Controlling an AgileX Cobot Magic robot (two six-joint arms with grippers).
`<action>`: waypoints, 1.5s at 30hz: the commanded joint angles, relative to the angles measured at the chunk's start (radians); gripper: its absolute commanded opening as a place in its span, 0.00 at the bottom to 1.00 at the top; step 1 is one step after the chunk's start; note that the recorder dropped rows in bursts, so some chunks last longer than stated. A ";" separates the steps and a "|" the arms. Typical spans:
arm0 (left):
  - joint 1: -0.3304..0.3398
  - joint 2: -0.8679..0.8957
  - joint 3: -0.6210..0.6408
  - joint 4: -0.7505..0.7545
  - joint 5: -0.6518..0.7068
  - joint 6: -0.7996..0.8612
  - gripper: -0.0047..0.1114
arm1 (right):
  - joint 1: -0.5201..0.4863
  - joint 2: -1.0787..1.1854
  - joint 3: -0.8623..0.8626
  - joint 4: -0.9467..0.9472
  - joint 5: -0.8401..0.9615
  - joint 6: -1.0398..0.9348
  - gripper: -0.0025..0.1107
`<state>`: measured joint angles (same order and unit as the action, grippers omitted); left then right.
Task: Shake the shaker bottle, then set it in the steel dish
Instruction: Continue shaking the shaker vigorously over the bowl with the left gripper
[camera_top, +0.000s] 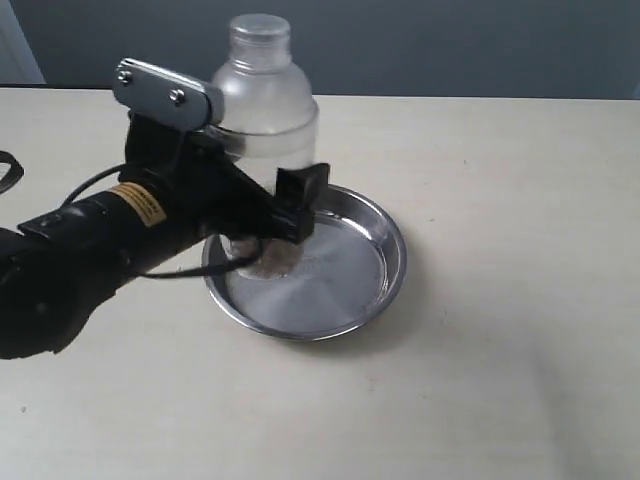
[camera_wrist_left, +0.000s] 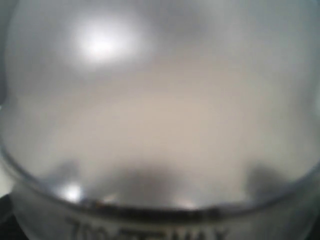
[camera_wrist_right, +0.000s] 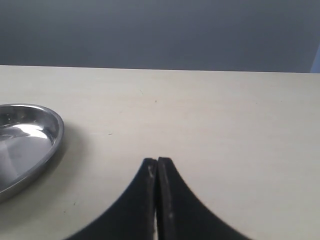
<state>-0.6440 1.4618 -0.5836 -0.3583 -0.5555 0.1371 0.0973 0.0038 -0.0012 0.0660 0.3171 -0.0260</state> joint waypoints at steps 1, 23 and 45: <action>-0.019 -0.021 -0.009 0.021 -0.041 0.033 0.04 | 0.004 -0.004 0.001 -0.001 -0.013 0.000 0.02; -0.056 -0.216 -0.164 0.141 -0.154 0.057 0.04 | 0.004 -0.004 0.001 -0.001 -0.013 0.000 0.02; -0.100 -0.031 -0.058 -0.043 -0.065 0.085 0.04 | 0.004 -0.004 0.001 -0.001 -0.013 0.000 0.02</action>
<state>-0.7360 1.4157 -0.6584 -0.4229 -0.6231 0.2181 0.0973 0.0038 -0.0012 0.0660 0.3171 -0.0260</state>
